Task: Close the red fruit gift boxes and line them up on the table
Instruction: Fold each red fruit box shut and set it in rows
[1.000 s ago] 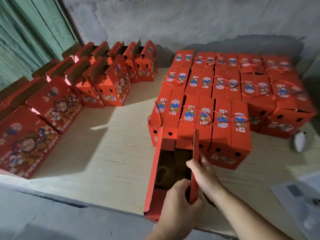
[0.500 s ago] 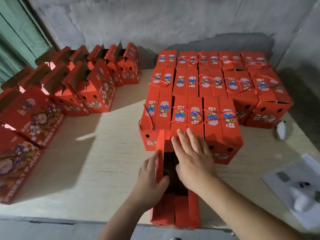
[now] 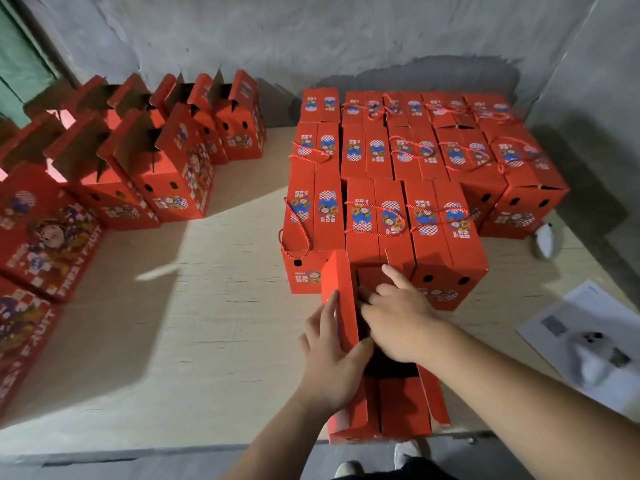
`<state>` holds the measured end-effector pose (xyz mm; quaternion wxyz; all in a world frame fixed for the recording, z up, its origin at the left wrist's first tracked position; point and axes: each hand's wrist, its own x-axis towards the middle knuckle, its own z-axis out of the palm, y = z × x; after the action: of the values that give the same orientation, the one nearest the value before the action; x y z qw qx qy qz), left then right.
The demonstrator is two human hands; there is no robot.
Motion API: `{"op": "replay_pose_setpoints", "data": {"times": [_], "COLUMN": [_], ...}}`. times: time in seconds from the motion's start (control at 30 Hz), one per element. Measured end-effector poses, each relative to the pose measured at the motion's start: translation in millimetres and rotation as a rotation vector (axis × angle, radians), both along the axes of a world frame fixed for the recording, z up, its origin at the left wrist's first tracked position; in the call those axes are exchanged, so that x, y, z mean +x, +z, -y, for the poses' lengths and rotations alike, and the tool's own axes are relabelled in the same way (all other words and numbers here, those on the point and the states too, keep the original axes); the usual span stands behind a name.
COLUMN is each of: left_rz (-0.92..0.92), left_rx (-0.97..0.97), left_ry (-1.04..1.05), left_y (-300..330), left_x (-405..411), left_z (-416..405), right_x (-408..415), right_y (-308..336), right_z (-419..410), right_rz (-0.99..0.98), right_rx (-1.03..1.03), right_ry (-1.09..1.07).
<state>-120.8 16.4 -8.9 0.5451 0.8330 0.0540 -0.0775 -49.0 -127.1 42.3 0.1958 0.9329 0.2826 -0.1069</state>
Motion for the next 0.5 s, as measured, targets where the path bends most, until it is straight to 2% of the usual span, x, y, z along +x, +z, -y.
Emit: {"op": "replay_pose_setpoints", "data": {"times": [0.07,0.17,0.23,0.37,0.43,0.5], "left_rz": [0.032,0.069,0.072,0.093,0.09,0.071], "left_rx": [0.068,0.2,0.201,0.185,0.173,0.109], "left_ry": [-0.005,-0.007,0.005,0.011,0.03,0.061], "left_y": [-4.9,-9.5,-11.1,-10.4,-9.5,-8.7], "left_x": [0.7,2.0,2.5,4.4,4.1,2.8], "left_z": [6.6,15.5,17.0,18.2,19.8,19.0], "right_x": [-11.6,-42.5,-63.9,-80.4,-84.0,-83.8], "right_y": [5.7,1.6,0.9,-10.1,-14.8,-25.1], "right_z": [17.5,29.7,31.3,37.7,30.6,23.8], "right_rz": [0.042,0.044,0.065,0.296,0.319,0.279], "right_rx": [0.095,-0.007,0.061,0.196,0.158,-0.017], "right_ry": [-0.026,-0.067,-0.063,-0.036,-0.102,-0.119]}}
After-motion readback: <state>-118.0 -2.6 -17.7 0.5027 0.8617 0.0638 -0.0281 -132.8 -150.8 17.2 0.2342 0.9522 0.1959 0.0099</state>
